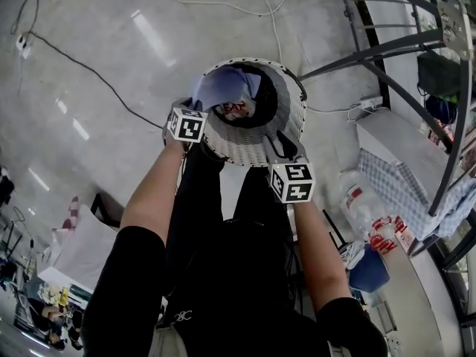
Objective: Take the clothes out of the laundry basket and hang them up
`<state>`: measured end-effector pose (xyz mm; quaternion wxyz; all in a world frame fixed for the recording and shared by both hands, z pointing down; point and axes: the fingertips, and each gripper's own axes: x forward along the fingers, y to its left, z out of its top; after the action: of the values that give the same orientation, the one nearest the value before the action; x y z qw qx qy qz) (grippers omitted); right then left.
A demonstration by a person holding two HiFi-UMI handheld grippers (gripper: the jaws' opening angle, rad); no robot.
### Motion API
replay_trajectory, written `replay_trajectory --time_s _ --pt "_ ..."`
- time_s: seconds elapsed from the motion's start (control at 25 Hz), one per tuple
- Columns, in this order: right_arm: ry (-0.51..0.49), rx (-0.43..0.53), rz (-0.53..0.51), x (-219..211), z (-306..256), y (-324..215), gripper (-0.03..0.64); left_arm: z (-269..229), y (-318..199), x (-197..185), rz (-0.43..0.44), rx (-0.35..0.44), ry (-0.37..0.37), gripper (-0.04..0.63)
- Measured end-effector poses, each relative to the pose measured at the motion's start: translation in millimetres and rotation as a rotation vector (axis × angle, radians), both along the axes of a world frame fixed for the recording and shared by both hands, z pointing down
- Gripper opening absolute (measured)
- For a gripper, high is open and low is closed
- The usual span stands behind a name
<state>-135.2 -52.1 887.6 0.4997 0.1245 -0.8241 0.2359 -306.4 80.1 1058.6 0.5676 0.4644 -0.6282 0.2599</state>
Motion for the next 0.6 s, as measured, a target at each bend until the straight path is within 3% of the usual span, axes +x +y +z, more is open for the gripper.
replay_trajectory --time_s 0.16,0.2,0.36,0.6 --pt "0.001 -0.012 0.012 4.2 -3.6 5.4 0.156 -10.6 0.5 0.3 -0.056 0.010 0.044 0.060" --pt "-0.002 -0.015 0.011 3.9 -5.2 7.6 0.155 -14.9 0.4 1.3 -0.053 0.017 0.048 0.019" --pt "-0.014 -0.013 -0.009 0.5 -17.0 15.9 0.155 -32.8 2.4 8.2 -0.021 0.042 0.054 0.014" --pt "-0.052 0.008 -0.027 -9.2 -38.9 10.9 0.152 -85.0 -7.0 4.6 -0.051 0.118 0.072 0.014"
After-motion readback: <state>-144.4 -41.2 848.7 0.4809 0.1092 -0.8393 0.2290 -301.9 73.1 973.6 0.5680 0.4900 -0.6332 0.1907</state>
